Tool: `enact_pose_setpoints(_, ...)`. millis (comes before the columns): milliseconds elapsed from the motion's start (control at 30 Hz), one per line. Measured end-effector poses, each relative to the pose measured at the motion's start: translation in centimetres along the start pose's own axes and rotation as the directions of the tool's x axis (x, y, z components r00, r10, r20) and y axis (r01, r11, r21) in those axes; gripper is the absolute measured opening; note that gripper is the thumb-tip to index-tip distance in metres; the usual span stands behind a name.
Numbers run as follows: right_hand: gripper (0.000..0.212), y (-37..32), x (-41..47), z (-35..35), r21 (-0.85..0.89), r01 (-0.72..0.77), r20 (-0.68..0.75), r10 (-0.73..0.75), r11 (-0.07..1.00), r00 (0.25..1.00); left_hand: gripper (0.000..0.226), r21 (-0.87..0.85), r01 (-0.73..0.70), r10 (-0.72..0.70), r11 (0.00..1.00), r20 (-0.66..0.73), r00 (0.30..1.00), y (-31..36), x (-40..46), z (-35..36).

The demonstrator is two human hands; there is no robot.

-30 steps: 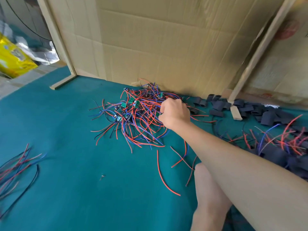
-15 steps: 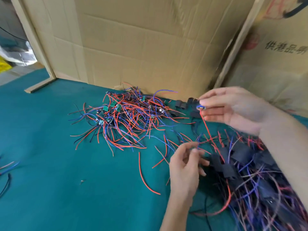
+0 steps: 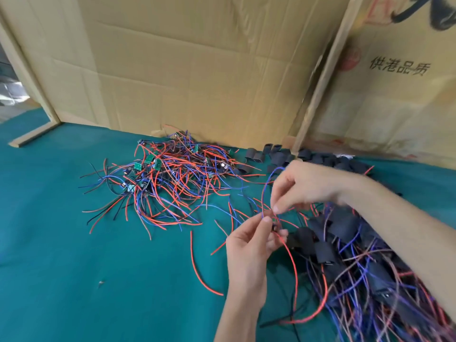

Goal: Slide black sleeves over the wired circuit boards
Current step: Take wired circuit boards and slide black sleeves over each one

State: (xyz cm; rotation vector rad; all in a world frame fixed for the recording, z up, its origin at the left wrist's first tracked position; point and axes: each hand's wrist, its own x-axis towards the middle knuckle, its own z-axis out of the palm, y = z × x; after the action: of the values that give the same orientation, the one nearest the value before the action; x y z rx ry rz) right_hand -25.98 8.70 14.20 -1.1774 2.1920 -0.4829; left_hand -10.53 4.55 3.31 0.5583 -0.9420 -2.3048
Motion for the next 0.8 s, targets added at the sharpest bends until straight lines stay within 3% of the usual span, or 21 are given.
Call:
enact_pose_setpoints(100, 0.008, 1.7, 6.4, -1.9, -0.167, -0.131, -0.287, 0.079, 0.977, 0.955, 0.026, 0.077, 0.016, -0.014, 0.997, -0.017, 1.0, -0.1, 0.0, 0.2)
enact_pose_setpoints(167, 0.028, 3.4, 9.9, -2.5, -0.255, -0.233, -0.392, 0.12, 0.938, 0.912, 0.024, 0.094, 0.031, -0.03, 0.995, -0.012, 0.999, -0.2, -0.1, 0.3)
enact_pose_setpoints(233, 0.048, 5.0, 11.7, -2.3, -0.269, -0.309, -0.393, 0.189, 0.912, 0.9, 0.022, 0.083, 0.037, -0.037, 0.996, -0.006, 0.999, -0.2, -0.1, 0.2)
enact_pose_setpoints(300, 0.053, 5.9, 12.4, -2.2, -0.262, -0.341, -0.421, 0.212, 0.903, 0.882, 0.021, 0.076, 0.039, -0.039, 0.996, -0.005, 0.999, -0.2, 0.0, 0.2)
enact_pose_setpoints(433, 0.042, 6.0, 12.4, -2.4, -0.221, -0.35, -0.436, 0.228, 0.91, 0.87, 0.024, 0.099, 0.04, -0.041, 0.994, 0.003, 0.999, -0.3, 0.1, 0.3)
enact_pose_setpoints(567, 0.049, 5.4, 11.8, -2.3, -0.178, -0.403, -0.392, 0.311, 0.898, 0.866, 0.019, 0.151, 0.022, -0.024, 0.988, 0.016, 1.0, -0.3, -0.2, 0.5)
enact_pose_setpoints(633, 0.047, 5.0, 11.7, -2.0, -0.231, -0.389, -0.429, 0.266, 0.892, 0.863, 0.02, 0.173, 0.003, -0.006, 0.985, 0.02, 1.0, -0.4, -0.2, 0.6)
enact_pose_setpoints(700, 0.029, 4.6, 11.5, -1.8, -0.248, -0.355, -0.474, 0.207, 0.901, 0.856, 0.021, 0.178, -0.011, 0.008, 0.984, 0.018, 1.0, -0.4, -0.3, 0.6)
enact_pose_setpoints(800, 0.034, 3.5, 9.7, -2.4, -0.152, -0.306, -0.558, 0.174, 0.94, 0.811, 0.02, 0.161, -0.021, 0.02, 0.987, 0.007, 1.0, -0.4, -0.3, 0.5)
